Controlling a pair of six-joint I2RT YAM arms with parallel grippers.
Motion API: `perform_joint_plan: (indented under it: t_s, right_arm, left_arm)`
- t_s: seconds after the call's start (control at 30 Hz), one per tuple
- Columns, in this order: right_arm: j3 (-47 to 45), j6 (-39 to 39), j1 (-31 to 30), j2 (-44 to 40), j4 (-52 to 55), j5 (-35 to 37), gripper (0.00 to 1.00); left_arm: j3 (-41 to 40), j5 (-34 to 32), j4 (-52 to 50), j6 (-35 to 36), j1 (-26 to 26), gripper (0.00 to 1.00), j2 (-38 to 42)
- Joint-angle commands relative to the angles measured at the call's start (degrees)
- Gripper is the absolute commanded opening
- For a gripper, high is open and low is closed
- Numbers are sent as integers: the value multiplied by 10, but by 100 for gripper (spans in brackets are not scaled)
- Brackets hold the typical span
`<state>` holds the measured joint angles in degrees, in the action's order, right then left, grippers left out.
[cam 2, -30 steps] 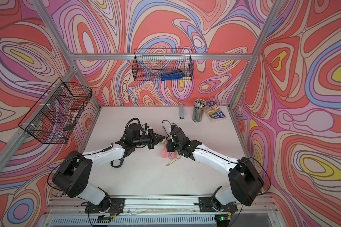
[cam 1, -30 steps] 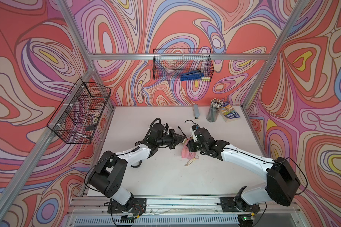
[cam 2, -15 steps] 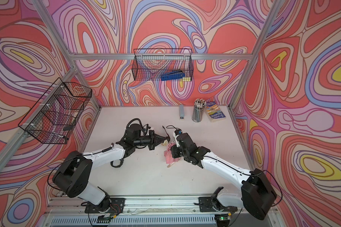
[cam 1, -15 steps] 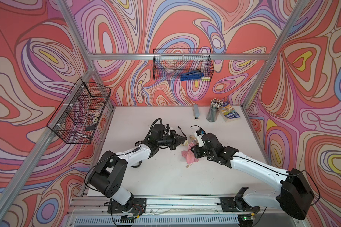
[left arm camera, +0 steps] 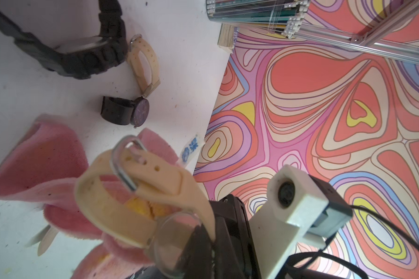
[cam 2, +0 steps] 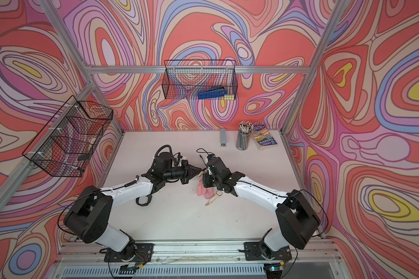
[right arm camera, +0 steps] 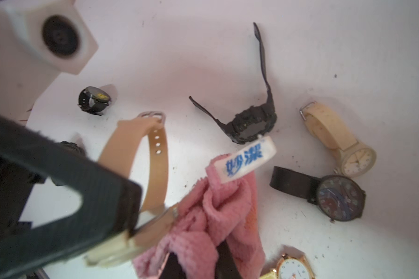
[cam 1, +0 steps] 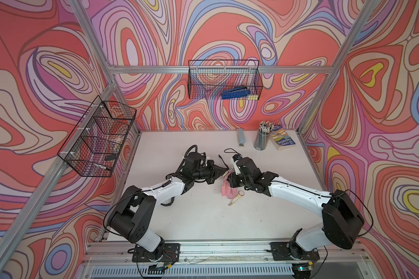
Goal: Wipe the watch dial
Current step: Place the watch at the center of the board.
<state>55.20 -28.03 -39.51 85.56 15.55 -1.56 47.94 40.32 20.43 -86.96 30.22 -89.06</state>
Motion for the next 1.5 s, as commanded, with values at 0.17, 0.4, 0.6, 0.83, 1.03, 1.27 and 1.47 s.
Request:
perform_joint_plan:
  t_s: [0.17, 0.4, 0.6, 0.83, 1.03, 1.27, 1.47]
  right_arm:
    - [0, 0, 29, -50, 17, 80, 1]
    - [-14, 27, 29, -80, 7, 80, 2]
    - [-22, 36, 29, -84, -4, 69, 3]
    - [-34, 38, 29, -84, -22, 53, 3]
    - [-41, 33, 29, -70, -33, 39, 3]
    - [-42, 36, 29, -74, -32, 39, 4]
    - [-41, 36, 29, -75, -33, 37, 4]
  left_arm:
    - [4, -45, -305, 138, -27, 0, 60]
    - [15, -59, -387, 147, -31, 0, 5]
    - [46, -65, -428, 163, -32, 0, -55]
    - [82, -69, -454, 173, -32, 6, -103]
    - [99, -76, -481, 185, -32, 27, -121]
    - [114, -128, -547, 209, -32, 53, -80]
    - [115, -164, -596, 230, -53, 67, -25]
